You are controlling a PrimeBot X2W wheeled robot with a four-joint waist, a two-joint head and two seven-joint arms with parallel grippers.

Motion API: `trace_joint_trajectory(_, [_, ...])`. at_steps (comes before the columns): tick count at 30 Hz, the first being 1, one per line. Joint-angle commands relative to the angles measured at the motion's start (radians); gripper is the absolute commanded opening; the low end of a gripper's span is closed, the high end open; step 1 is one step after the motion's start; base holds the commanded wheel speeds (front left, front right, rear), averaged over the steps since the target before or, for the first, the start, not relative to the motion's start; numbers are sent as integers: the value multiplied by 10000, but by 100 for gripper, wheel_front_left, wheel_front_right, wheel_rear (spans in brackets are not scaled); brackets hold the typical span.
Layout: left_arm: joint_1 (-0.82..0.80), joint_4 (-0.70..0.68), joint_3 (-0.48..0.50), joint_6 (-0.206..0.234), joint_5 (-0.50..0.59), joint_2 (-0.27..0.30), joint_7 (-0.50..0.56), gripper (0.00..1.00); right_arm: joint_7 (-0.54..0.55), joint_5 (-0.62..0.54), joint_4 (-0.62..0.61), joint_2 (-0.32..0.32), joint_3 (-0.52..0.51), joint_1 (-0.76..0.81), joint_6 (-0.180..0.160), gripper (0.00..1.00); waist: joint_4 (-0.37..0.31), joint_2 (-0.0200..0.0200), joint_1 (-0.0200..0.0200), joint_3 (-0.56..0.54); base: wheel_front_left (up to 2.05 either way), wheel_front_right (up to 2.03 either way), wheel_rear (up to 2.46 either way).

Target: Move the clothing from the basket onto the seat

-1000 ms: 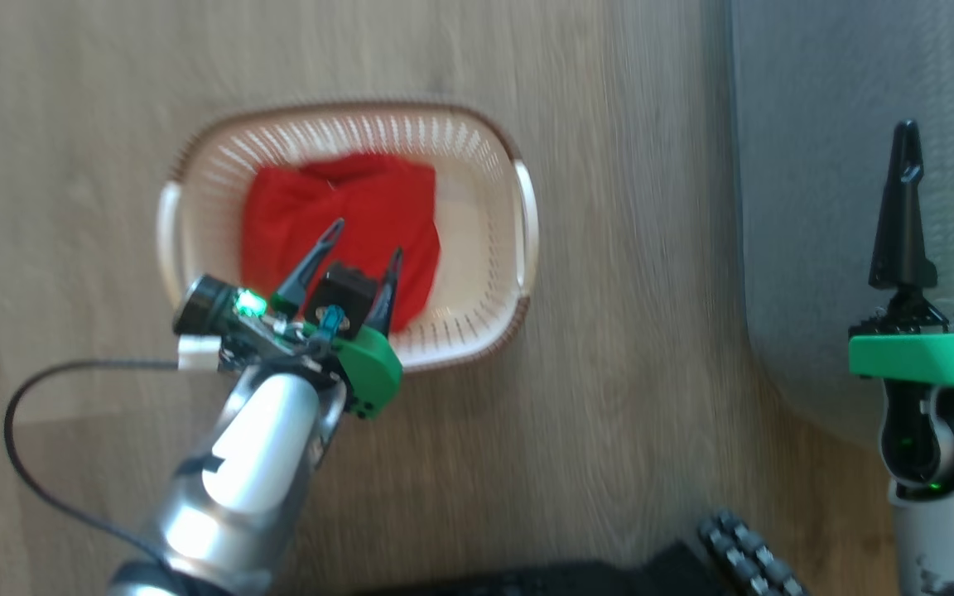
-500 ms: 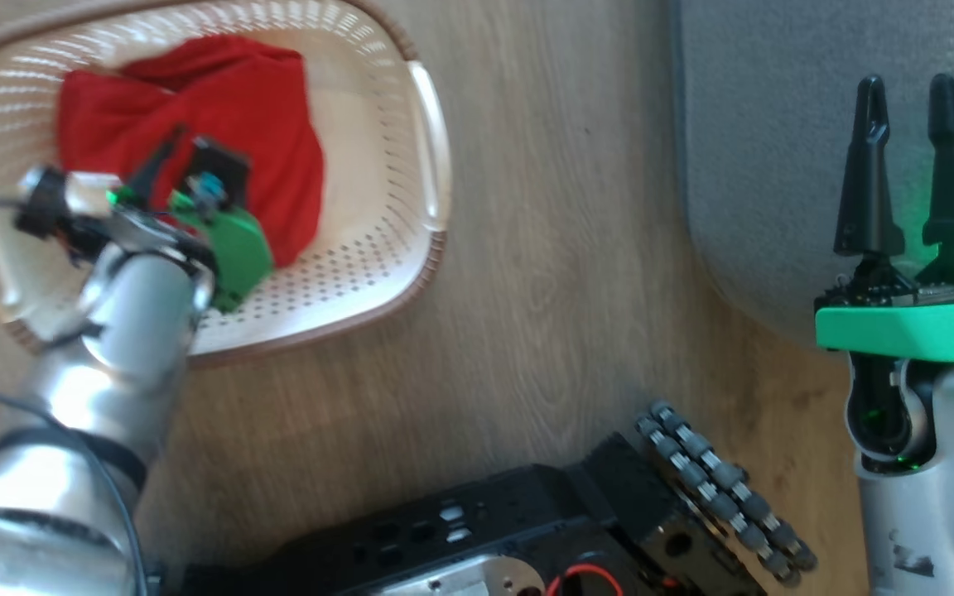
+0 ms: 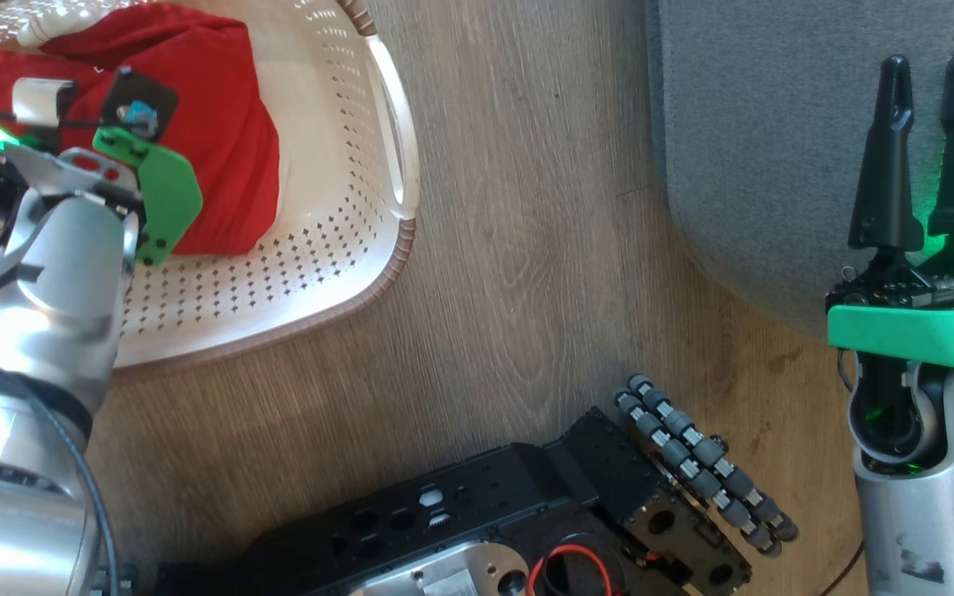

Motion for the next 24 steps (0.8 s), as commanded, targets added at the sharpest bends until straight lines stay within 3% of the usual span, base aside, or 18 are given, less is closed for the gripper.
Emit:
trace_joint_trajectory(1, [73,-5,12,185,174,215,284,100,22,217,74,-48,192,694,-4,100,5,0,1,51,0,0,0])
trace_joint_trajectory(7, [-182,32,-568,272,656,186,1222,100,22,326,30,-48,321,756,-4,100,-12,0,1,154,0,0,0])
trace_joint_trajectory(21, [-570,50,-1047,-1320,543,108,3263,100,22,370,-262,-47,586,985,-4,100,-14,0,1,411,0,0,0])
trace_joint_trajectory(24, [-636,50,-1158,-1448,551,120,3254,100,22,326,-336,-47,627,998,-4,100,56,0,1,494,0,0,0])
